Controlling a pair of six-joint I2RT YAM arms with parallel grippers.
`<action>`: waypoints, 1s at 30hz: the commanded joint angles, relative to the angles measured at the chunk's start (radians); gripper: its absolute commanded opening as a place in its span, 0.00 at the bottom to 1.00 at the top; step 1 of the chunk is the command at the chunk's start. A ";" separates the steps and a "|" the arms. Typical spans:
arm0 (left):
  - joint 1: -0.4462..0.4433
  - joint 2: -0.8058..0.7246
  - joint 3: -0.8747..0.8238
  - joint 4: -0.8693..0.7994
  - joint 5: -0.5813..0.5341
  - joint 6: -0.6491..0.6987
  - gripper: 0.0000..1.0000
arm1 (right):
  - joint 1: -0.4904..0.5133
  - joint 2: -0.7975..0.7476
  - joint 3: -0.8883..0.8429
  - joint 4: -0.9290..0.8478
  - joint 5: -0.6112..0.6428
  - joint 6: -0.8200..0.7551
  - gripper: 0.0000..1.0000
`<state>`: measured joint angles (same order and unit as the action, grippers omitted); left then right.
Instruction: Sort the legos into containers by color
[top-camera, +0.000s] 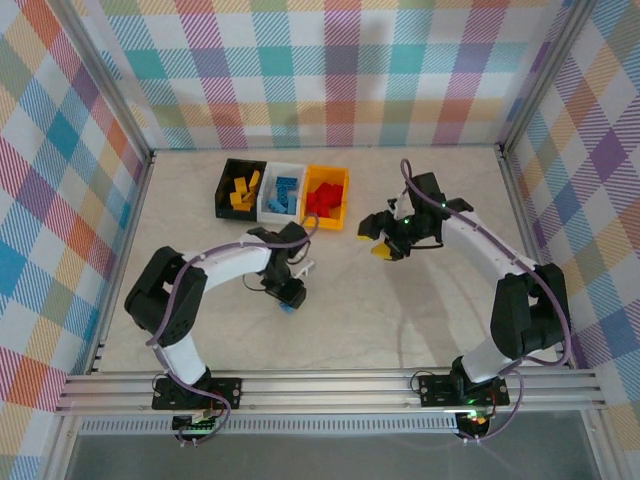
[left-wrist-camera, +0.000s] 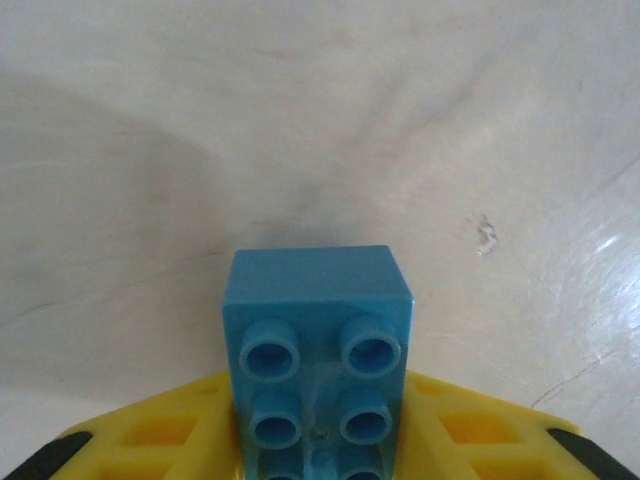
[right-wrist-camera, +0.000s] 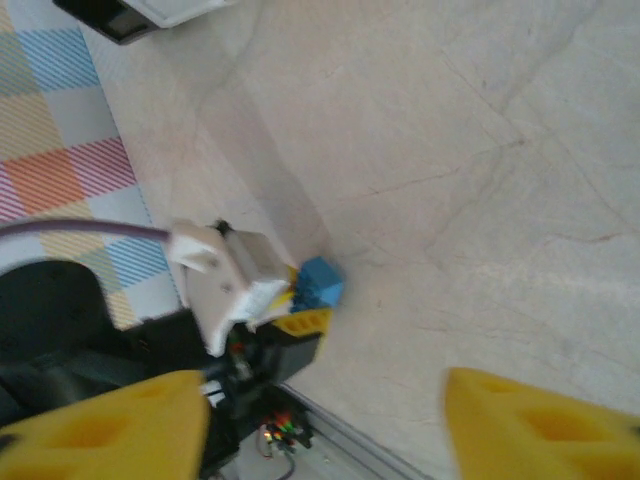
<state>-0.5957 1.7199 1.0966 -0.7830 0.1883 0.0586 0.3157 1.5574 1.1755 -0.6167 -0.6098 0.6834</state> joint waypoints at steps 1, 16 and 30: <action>0.119 -0.078 0.083 -0.005 0.114 -0.105 0.39 | -0.014 0.024 0.016 -0.059 0.042 -0.041 1.00; 0.349 0.264 0.713 0.050 0.117 -0.406 0.40 | -0.006 -0.063 -0.209 0.051 -0.002 0.025 1.00; 0.348 0.627 1.163 -0.097 0.025 -0.366 0.40 | 0.006 -0.285 -0.361 -0.007 0.048 0.076 1.00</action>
<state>-0.2527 2.3287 2.1887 -0.8215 0.2367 -0.3244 0.3157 1.3079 0.8398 -0.5926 -0.5751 0.7334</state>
